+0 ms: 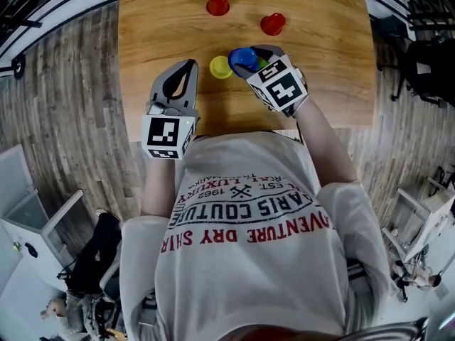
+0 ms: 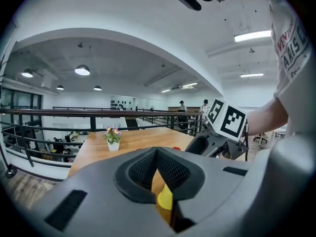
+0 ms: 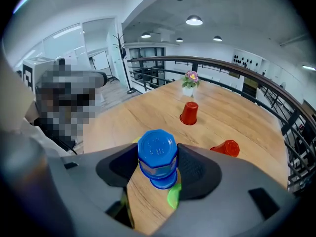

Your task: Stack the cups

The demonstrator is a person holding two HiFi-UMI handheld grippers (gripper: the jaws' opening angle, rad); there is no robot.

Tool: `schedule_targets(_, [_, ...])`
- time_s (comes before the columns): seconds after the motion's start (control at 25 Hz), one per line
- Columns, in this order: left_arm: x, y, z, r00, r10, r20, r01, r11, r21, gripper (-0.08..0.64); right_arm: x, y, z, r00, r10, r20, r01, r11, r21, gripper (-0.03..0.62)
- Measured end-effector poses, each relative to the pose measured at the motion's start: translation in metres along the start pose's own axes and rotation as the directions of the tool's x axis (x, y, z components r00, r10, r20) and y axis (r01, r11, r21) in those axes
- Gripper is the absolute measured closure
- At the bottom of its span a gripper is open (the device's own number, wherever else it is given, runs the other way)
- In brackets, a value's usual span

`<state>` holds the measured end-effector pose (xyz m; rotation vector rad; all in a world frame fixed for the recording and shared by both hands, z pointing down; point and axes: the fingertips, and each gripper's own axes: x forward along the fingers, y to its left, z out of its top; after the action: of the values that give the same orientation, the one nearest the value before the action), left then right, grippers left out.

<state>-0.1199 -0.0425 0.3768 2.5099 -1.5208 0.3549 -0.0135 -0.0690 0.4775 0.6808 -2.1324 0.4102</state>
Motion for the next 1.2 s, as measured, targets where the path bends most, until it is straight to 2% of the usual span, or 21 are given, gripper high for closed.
schedule_targets(0.2, [-0.005, 0.002, -0.004, 1.0, 0.021, -0.003, -0.021, 1.0, -0.011, 0.546, 0.0, 0.008, 0.002, 1.0, 0.02, -0.001, -0.02, 1.0, -0.015, 0.333])
schedule_targets(0.48, [-0.006, 0.003, -0.005, 1.0, 0.022, -0.005, -0.022, 1.0, -0.014, 0.546, 0.003, 0.011, 0.003, 1.0, 0.006, 0.014, -0.005, 1.0, -0.025, 0.333])
schedule_targets(0.76, [-0.006, 0.003, -0.003, 1.0, -0.002, -0.005, 0.002, 1.0, -0.006, 0.546, -0.004, 0.015, 0.01, 0.998, 0.021, 0.051, -0.021, 1.0, 0.01, 0.276])
schedule_targets(0.96, [-0.005, 0.006, -0.004, 0.999, -0.034, -0.007, 0.034, 0.999, 0.004, 0.546, -0.018, 0.007, 0.017, 0.996, -0.011, 0.091, 0.006, 0.998, 0.055, 0.272])
schedule_targets(1.2, [0.004, 0.002, -0.002, 0.997, -0.08, -0.013, 0.08, 0.997, 0.02, 0.546, -0.047, -0.026, 0.019, 0.989, -0.068, 0.13, 0.051, 0.99, 0.129, 0.273])
